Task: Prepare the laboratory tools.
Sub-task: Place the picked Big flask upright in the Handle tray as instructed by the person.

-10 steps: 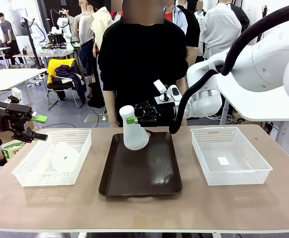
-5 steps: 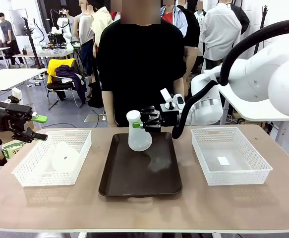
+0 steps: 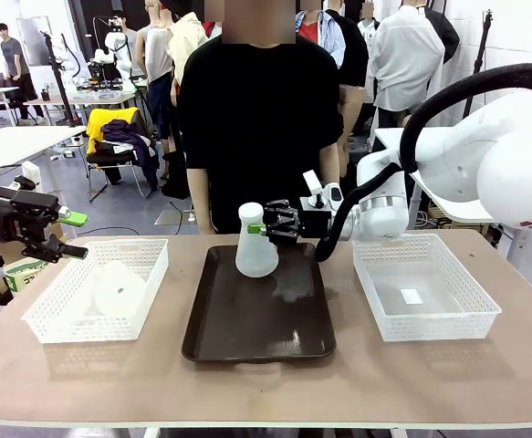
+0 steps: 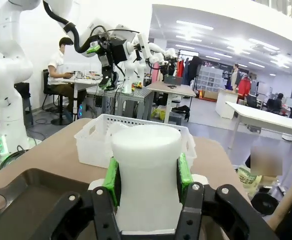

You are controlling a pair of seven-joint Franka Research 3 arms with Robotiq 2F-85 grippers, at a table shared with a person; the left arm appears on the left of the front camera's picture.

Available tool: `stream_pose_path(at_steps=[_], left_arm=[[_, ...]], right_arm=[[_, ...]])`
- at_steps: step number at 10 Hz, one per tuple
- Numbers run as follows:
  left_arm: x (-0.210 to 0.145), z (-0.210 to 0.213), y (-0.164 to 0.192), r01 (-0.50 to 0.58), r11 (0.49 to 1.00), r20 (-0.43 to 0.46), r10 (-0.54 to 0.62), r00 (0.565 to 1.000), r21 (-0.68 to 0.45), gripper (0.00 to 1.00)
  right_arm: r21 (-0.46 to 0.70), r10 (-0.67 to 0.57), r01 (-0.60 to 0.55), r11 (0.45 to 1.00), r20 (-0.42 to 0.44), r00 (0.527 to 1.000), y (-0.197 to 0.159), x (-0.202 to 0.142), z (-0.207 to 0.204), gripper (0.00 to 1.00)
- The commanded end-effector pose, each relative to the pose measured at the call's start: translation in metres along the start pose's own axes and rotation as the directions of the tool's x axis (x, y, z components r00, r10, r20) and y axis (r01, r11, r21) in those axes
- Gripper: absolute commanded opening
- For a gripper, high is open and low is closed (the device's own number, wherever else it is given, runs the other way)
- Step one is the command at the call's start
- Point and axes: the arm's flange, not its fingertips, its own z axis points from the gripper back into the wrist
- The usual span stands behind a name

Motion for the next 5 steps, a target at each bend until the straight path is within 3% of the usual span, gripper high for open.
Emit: stream_pose_path(at_steps=[1, 2, 5], left_arm=[[0.0001, 0.0017, -0.0010, 0.004, 1.000, 0.007, -0.004, 1.000, -0.005, 1.00], [0.0001, 0.0017, -0.0010, 0.004, 1.000, 0.007, -0.004, 1.000, -0.005, 1.00], [0.0001, 0.0017, -0.0010, 0.004, 1.000, 0.007, -0.004, 1.000, -0.005, 1.00]], right_arm=[[-0.013, -0.030, 0.030, 0.999, 0.031, 0.999, -0.0102, -0.0001, -0.0034, 0.00], [-0.010, -0.049, 0.050, 0.999, 0.025, 0.998, -0.0109, -0.0011, -0.0046, 0.05], [-0.006, -0.081, 0.081, 0.997, 0.018, 0.997, -0.0110, -0.0026, -0.0073, 0.57]])
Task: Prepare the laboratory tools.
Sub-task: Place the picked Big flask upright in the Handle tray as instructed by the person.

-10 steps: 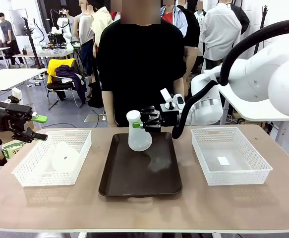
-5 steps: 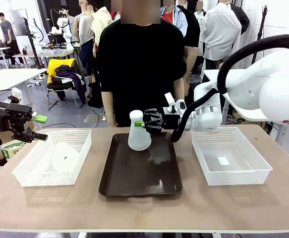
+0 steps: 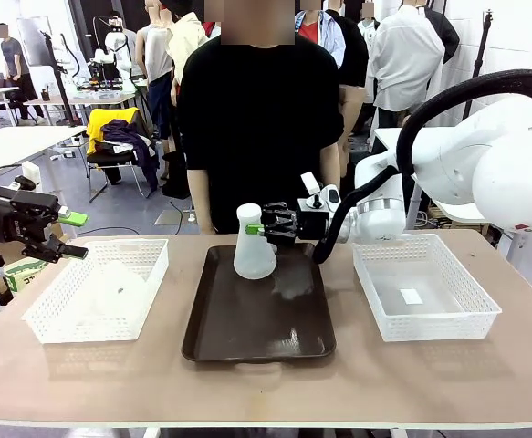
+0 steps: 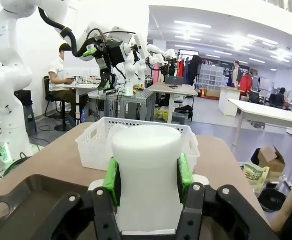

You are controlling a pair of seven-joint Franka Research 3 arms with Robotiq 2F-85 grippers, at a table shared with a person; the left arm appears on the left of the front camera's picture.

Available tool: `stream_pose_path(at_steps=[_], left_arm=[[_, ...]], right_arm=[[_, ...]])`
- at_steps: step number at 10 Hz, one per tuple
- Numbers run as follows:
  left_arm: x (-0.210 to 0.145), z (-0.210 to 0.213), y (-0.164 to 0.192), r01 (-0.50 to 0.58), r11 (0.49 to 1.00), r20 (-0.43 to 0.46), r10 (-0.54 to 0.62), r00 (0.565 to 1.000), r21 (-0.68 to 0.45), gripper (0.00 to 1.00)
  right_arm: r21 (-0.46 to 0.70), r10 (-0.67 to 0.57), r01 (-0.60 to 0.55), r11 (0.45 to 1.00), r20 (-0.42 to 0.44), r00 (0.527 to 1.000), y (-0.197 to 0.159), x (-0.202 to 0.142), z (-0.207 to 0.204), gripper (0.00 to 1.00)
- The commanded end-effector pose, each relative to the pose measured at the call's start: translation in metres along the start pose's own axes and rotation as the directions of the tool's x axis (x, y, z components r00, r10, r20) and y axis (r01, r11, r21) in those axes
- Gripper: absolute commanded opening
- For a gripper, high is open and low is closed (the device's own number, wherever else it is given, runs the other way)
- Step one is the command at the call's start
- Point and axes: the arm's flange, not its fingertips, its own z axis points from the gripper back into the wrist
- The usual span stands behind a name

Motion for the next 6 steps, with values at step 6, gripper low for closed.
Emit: stream_pose_path(at_steps=[6], left_arm=[[0.0001, 0.0017, -0.0010, 0.004, 1.000, 0.007, -0.004, 1.000, -0.005, 1.00]], right_arm=[[-0.028, -0.076, 0.075, 0.997, -0.065, 0.995, -0.0055, 0.0043, -0.0033, 1.00]])
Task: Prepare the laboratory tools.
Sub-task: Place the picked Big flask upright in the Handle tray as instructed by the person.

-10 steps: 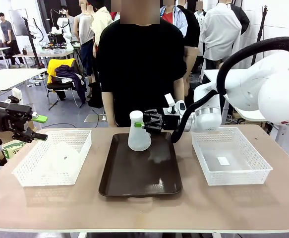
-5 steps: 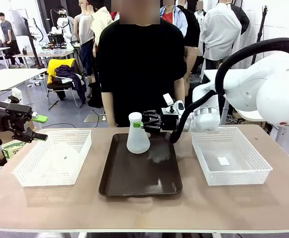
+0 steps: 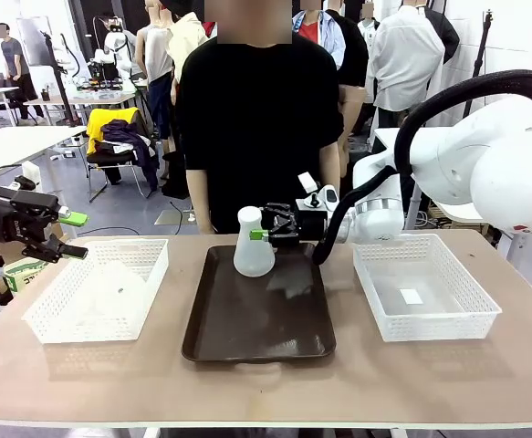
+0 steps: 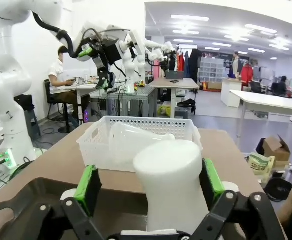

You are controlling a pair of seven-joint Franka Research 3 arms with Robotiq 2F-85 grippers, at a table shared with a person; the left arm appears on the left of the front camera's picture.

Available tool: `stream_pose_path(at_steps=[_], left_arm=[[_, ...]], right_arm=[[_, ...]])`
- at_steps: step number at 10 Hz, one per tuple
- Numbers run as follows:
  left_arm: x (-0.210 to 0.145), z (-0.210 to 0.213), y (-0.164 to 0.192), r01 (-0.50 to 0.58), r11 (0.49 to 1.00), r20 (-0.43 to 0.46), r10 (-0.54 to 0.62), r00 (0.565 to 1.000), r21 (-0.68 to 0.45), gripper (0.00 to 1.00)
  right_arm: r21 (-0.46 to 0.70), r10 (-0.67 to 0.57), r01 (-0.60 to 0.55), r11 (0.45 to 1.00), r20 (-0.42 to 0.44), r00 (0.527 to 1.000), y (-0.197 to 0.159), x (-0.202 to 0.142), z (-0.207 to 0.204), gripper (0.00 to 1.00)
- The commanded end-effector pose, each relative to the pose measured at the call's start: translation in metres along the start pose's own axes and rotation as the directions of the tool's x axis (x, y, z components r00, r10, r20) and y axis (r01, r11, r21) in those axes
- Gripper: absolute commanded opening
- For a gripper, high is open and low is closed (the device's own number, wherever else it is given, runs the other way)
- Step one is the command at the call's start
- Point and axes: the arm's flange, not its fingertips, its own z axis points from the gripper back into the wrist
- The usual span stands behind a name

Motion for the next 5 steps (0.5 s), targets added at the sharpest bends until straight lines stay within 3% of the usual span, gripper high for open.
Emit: stream_pose_path(at_steps=[1, 5], left_arm=[[0.000, 0.002, -0.001, 0.004, 1.000, 0.007, -0.004, 1.000, -0.005, 1.00], [0.000, 0.002, -0.001, 0.004, 1.000, 0.007, -0.004, 1.000, -0.005, 1.00]], right_arm=[[-0.027, -0.008, 0.007, 1.000, -0.054, 0.998, -0.001, 0.010, 0.000, 1.00], [-0.077, -0.008, 0.002, 0.997, -0.080, 0.997, 0.008, 0.022, 0.011, 1.00]])
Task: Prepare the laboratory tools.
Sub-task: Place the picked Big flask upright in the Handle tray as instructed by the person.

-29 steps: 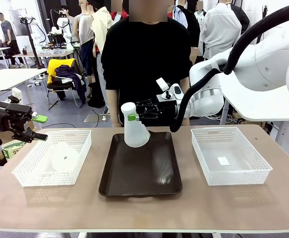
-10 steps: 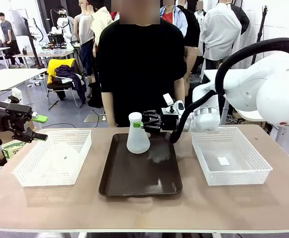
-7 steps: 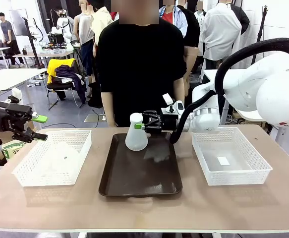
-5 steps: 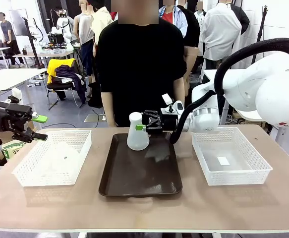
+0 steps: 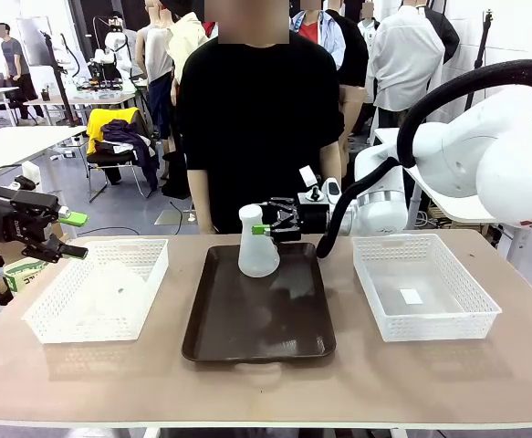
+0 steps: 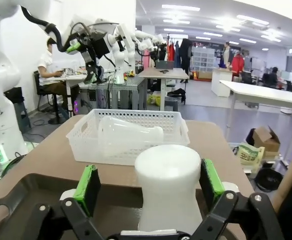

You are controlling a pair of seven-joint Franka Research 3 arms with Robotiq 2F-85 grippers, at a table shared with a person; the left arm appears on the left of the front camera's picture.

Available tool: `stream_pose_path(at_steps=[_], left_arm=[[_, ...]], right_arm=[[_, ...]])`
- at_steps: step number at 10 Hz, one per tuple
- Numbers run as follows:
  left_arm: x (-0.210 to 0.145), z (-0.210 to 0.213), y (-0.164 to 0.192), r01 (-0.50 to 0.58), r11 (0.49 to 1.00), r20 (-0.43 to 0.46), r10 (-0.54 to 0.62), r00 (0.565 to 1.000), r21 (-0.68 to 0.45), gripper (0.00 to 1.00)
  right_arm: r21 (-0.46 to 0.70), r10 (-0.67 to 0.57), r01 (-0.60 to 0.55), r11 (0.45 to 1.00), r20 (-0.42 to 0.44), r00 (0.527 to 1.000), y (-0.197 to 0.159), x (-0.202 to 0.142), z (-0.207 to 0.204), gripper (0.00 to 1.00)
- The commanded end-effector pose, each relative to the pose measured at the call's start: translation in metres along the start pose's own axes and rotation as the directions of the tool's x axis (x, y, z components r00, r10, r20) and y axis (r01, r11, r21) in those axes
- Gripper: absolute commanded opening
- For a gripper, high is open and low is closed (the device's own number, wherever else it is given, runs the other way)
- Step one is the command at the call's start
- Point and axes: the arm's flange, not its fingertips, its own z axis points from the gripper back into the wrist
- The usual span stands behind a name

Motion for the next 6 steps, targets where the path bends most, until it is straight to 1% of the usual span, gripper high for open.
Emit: stream_pose_path(at_steps=[1, 2, 3, 4, 5, 6], left_arm=[[0.000, 0.002, -0.001, 0.004, 1.000, 0.007, -0.004, 1.000, -0.005, 1.00], [0.000, 0.002, -0.001, 0.004, 1.000, 0.007, -0.004, 1.000, -0.005, 1.00], [0.000, 0.002, -0.001, 0.004, 1.000, 0.007, -0.004, 1.000, -0.005, 1.00], [0.000, 0.002, -0.001, 0.004, 1.000, 0.007, -0.004, 1.000, -0.005, 1.00], [0.000, 0.002, -0.001, 0.004, 1.000, 0.007, -0.004, 1.000, -0.005, 1.00], [0.000, 0.002, -0.001, 0.004, 1.000, 0.007, -0.004, 1.000, -0.005, 1.00]], right_arm=[[-0.040, -0.032, 0.031, 0.999, -0.037, 0.999, 0.014, 0.007, 0.006, 1.00], [-0.054, -0.044, 0.041, 0.998, -0.064, 0.997, 0.017, 0.009, 0.010, 1.00], [-0.051, -0.065, 0.062, 0.997, -0.058, 0.996, 0.020, 0.010, 0.012, 1.00], [-0.063, -0.104, 0.099, 0.993, -0.080, 0.991, 0.022, 0.008, 0.014, 1.00], [-0.032, -0.025, 0.024, 0.999, -0.044, 0.999, 0.009, 0.005, 0.010, 1.00], [-0.032, -0.025, 0.024, 0.999, -0.044, 0.999, 0.009, 0.005, 0.010, 1.00]])
